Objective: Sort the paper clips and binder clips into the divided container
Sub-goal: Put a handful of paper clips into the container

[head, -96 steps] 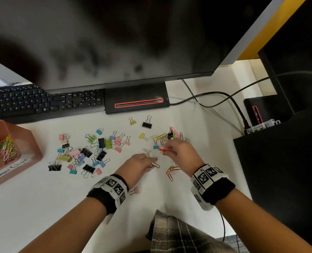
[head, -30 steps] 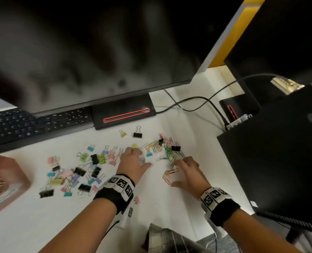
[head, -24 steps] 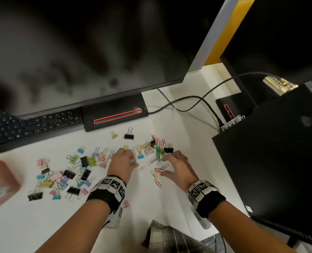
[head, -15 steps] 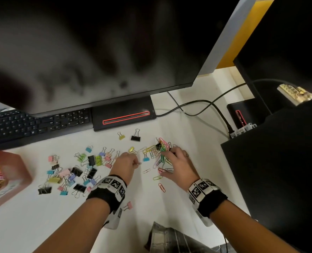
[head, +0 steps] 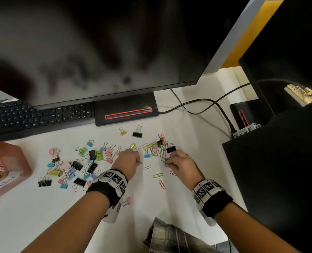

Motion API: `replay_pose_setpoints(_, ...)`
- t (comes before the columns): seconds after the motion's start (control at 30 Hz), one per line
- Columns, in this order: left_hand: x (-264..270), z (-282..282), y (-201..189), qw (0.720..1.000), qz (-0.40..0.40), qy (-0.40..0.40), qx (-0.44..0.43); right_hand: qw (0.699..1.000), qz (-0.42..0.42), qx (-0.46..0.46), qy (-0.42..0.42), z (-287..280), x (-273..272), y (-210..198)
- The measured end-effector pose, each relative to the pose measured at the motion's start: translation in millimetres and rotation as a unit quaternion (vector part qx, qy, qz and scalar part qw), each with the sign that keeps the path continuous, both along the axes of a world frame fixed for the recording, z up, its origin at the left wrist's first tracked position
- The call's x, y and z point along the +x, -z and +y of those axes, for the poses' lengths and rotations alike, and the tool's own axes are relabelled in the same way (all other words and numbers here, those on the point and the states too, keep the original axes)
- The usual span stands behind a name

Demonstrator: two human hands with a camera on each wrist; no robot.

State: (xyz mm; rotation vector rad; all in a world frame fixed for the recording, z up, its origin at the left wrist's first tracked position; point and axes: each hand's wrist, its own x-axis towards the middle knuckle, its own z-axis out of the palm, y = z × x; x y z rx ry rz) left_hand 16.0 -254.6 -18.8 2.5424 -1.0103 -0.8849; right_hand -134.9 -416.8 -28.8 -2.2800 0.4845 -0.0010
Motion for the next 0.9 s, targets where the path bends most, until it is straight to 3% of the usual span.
replay_pose_setpoints(0.1,-1.7,5.7,-2.0,0.999,-0.006,0.02,-0.027,0.999,-0.024,0.018,0.015,-6.1,-6.4,-4.3)
replay_pose_setpoints(0.23,-14.9,10.3,-10.1,0.995,0.044,0.049,-0.079,0.997,-0.004,0.047,0.055,-12.7,-14.5,-11.5)
replay_pose_setpoints(0.37,-40.0,0.2,-5.2,0.989,0.05,0.104,-0.096,0.999,0.023,-0.007,0.035,-20.8,-18.4,-8.6)
replay_pose_setpoints(0.5,-57.0,-11.2,4.5,0.987,0.044,0.101,-0.119,0.997,0.057,-0.033,0.032,-18.8,-18.8,-4.8)
replay_pose_setpoints(0.9,-62.9,-25.3,5.8,0.992,0.038,0.093,-0.077,0.993,0.107,-0.019,0.04,-8.6,-3.1,-4.3)
